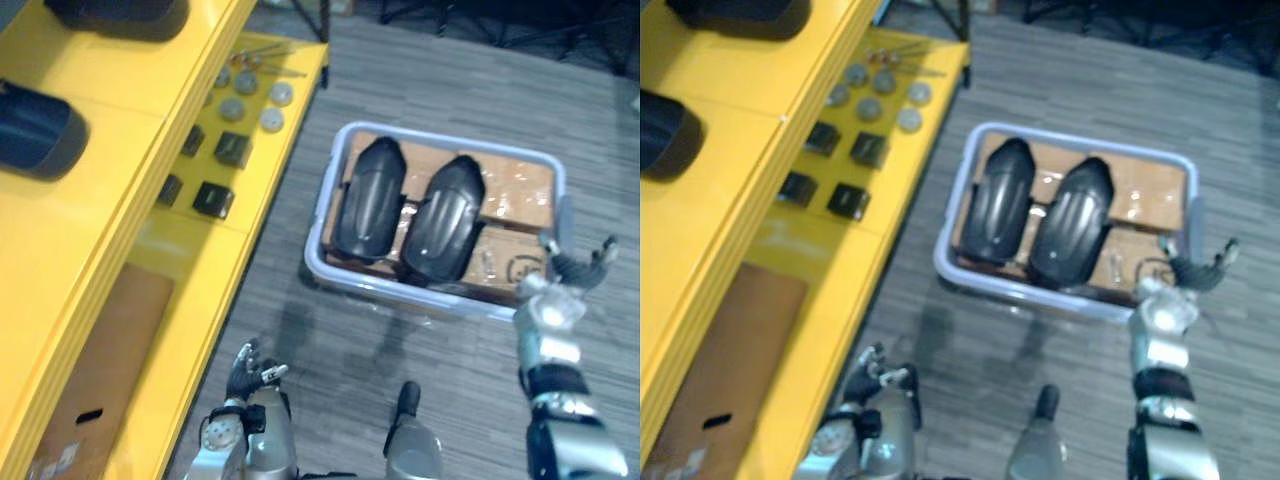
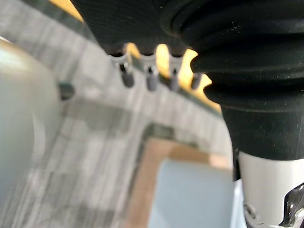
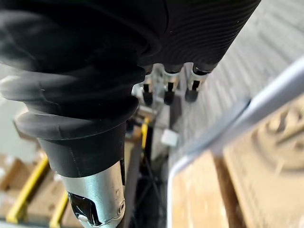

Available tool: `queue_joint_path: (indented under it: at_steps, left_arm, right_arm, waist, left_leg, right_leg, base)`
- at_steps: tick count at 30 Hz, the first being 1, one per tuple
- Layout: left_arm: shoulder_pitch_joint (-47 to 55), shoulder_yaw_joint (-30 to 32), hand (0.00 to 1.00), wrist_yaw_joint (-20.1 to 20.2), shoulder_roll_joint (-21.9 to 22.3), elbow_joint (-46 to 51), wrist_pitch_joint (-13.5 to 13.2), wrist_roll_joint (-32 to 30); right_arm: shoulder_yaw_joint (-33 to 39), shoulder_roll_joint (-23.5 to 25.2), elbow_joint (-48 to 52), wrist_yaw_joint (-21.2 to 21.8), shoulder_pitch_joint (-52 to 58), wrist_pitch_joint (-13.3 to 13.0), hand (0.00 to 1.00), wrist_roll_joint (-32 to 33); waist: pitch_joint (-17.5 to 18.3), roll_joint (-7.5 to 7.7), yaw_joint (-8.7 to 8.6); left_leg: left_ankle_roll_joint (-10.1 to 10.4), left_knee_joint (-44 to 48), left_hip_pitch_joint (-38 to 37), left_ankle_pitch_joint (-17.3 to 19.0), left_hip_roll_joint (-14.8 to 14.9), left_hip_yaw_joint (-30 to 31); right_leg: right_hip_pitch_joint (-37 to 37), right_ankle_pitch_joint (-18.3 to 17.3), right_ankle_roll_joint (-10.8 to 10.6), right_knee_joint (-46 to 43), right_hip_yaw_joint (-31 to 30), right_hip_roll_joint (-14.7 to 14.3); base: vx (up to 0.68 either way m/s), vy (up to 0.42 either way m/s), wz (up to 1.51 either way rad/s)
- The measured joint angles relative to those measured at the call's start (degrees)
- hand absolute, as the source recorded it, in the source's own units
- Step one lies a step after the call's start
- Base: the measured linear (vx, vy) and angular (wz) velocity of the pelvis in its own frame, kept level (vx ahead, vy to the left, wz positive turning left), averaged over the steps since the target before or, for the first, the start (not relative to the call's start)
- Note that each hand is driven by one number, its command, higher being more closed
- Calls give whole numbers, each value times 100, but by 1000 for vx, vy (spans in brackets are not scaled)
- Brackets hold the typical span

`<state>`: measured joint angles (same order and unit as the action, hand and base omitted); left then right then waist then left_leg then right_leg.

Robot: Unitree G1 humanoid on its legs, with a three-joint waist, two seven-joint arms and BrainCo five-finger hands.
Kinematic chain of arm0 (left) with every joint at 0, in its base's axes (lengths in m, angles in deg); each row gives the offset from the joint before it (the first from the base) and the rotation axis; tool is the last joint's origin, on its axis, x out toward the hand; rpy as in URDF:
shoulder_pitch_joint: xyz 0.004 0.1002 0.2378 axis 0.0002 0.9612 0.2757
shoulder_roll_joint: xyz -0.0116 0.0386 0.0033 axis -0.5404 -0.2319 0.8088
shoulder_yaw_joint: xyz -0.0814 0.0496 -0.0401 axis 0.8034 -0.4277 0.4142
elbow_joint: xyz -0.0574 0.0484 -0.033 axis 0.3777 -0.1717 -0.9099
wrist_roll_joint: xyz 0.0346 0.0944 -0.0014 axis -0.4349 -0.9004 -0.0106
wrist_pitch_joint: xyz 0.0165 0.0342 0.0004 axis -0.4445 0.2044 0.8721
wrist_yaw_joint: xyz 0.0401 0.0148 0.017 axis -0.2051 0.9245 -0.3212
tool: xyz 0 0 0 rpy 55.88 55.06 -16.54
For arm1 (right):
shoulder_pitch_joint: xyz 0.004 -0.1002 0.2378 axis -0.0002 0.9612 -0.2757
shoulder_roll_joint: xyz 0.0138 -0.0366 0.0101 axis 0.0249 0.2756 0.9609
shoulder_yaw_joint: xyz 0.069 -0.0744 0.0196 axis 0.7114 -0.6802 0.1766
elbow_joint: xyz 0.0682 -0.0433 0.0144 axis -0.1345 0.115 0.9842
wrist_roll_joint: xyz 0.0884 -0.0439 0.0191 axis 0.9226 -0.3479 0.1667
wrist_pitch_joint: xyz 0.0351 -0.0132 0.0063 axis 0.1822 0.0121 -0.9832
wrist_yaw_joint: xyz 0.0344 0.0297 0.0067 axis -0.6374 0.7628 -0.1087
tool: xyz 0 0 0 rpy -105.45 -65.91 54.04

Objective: Walk over and take plastic housings, then place them on the shelf

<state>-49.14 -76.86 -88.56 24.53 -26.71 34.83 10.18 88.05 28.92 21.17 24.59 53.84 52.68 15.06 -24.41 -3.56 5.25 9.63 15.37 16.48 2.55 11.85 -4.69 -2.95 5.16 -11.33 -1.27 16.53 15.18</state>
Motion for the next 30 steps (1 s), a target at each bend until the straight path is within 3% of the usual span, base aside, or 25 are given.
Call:
queue_joint_path:
  at_steps: [8,14,18,22,23,26,30]
  left_arm:
    - [-118,-388,0,146,98,-192,-389,344]
    - [-205,-465,0,140,250,-191,-577,503]
    - [-277,-647,0,55,297,-191,-610,551]
    - [-293,-667,0,-79,351,-203,-654,723]
    - [-310,-680,0,-96,358,-207,-663,724]
    - [-373,-793,0,-216,363,-215,-701,758]
    - [-382,-873,0,-310,371,-207,-703,769]
  right_arm:
    - [-412,-588,-701,233,-887,521,0,-18]
    - [-606,-856,-1341,228,-1377,1146,0,-69]
    - [-642,-880,-1593,228,-1583,1531,0,-94]
    - [-632,-911,-1666,245,-1624,1600,0,-321]
    - [-632,-912,-1748,245,-1623,1604,100,-361]
    - [-633,-951,-1858,237,-1694,1713,100,-571]
    - [-636,-1182,-2043,306,-1766,2181,100,-1218]
  waist:
    - [-198,-267,188]
    - [-365,-468,351]
    - [-441,-630,368]
    - [-445,-641,383]
    - [-446,-642,403]
    - [-446,-657,496]
    - [-464,-720,495]
  left_leg:
    - [-30,-83,357,-166,-98,283]
    - [-38,6,610,-177,-148,440]
    - [-38,85,720,-177,-204,579]
    - [-41,117,756,-178,-261,579]
    - [-40,117,756,-177,-267,582]
    - [-33,106,763,-185,-275,613]
    - [-21,36,793,-260,-292,753]
  right_leg:
    - [-216,17,3,-110,366,36]
    - [-412,15,3,-239,536,76]
    - [-521,-11,26,-442,696,138]
    - [-606,-79,15,-565,703,216]
    - [-619,-153,10,-624,719,231]
    - [-714,-352,-15,-836,724,273]
    - [-713,-402,7,-925,862,276]
  base:
    - [-13,17,17]
    - [-20,19,8]
    - [-27,23,9]
    - [-33,24,1]
    - [-45,-6,5]
    - [-51,-25,2]
    - [-28,-20,14]
